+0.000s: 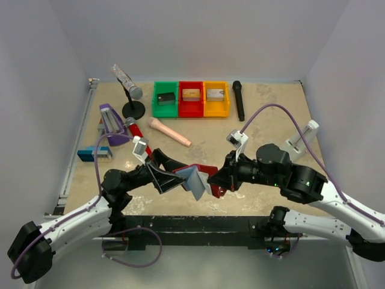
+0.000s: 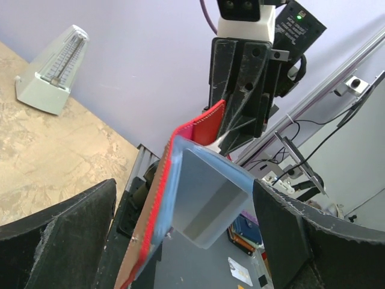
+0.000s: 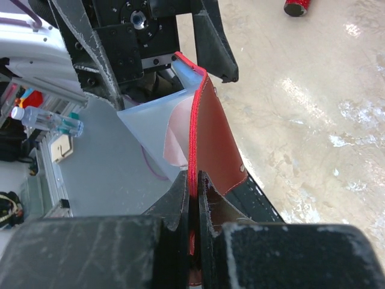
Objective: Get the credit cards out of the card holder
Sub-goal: Open the card holder at the center of the board.
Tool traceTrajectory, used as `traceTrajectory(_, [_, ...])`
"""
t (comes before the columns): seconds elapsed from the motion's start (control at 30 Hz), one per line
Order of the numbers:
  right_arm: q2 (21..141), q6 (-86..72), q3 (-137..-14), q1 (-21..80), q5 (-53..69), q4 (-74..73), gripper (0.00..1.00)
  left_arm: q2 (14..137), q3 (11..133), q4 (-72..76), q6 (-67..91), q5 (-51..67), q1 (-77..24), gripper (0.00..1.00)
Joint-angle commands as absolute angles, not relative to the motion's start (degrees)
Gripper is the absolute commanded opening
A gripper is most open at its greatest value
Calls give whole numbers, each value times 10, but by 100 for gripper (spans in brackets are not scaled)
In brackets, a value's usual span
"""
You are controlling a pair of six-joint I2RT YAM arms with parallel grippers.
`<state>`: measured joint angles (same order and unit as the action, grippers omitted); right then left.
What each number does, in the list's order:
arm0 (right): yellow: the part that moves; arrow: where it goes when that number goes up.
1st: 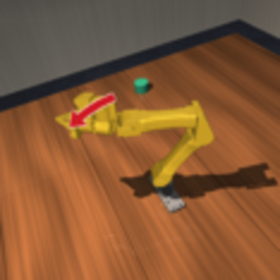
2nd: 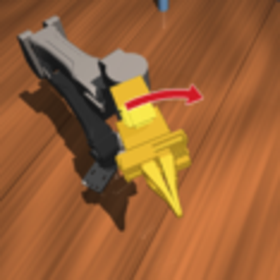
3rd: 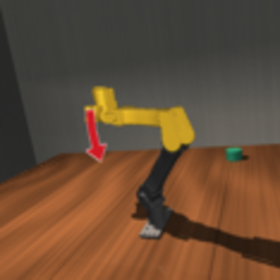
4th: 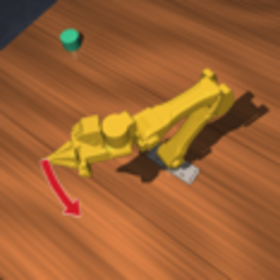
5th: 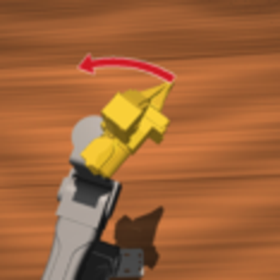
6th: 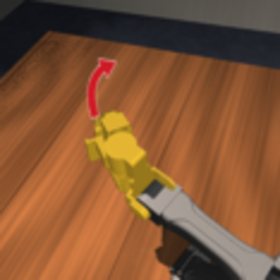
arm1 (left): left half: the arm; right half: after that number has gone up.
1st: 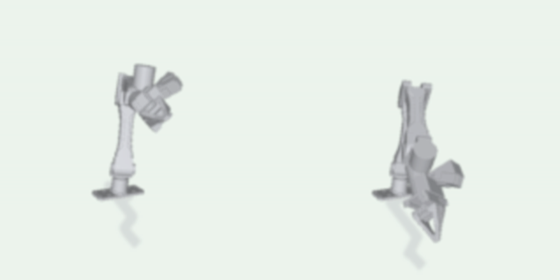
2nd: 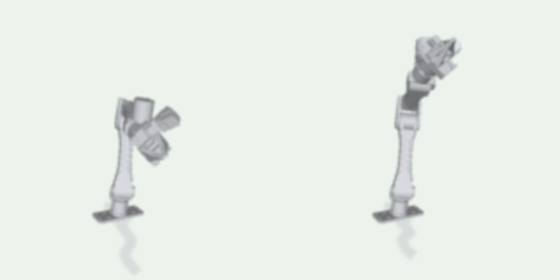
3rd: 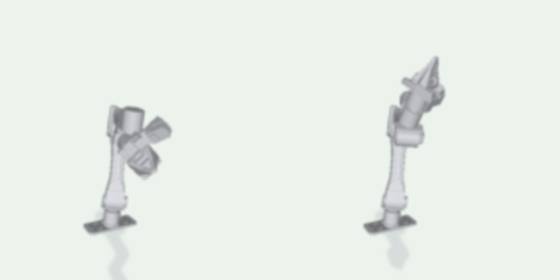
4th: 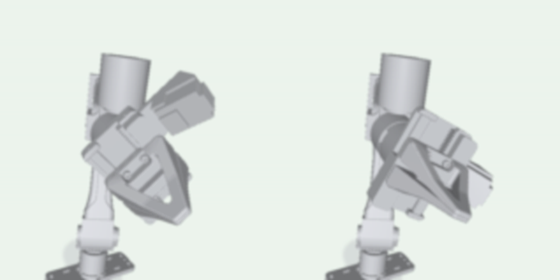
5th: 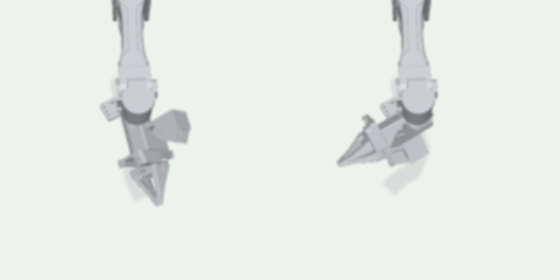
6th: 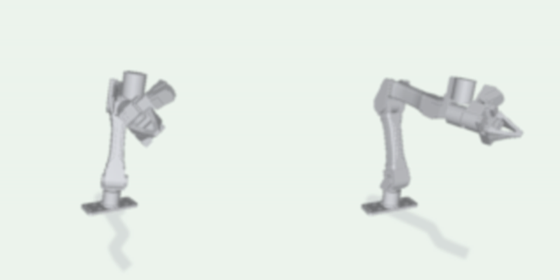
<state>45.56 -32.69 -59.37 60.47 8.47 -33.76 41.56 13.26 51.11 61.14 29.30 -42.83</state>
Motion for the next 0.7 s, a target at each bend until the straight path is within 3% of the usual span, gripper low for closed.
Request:
traceTrajectory(0.0, [432,-356,-578,591,103,-262,0,397,115,577,627,289,-431,100])
traceTrajectory(0.4, [392,-427,-498,526,212,-114,0,393,94,647,643,301,-438,99])
traceTrajectory(0.67, [384,-473,-455,493,250,-26,0,404,76,714,658,316,-439,76])
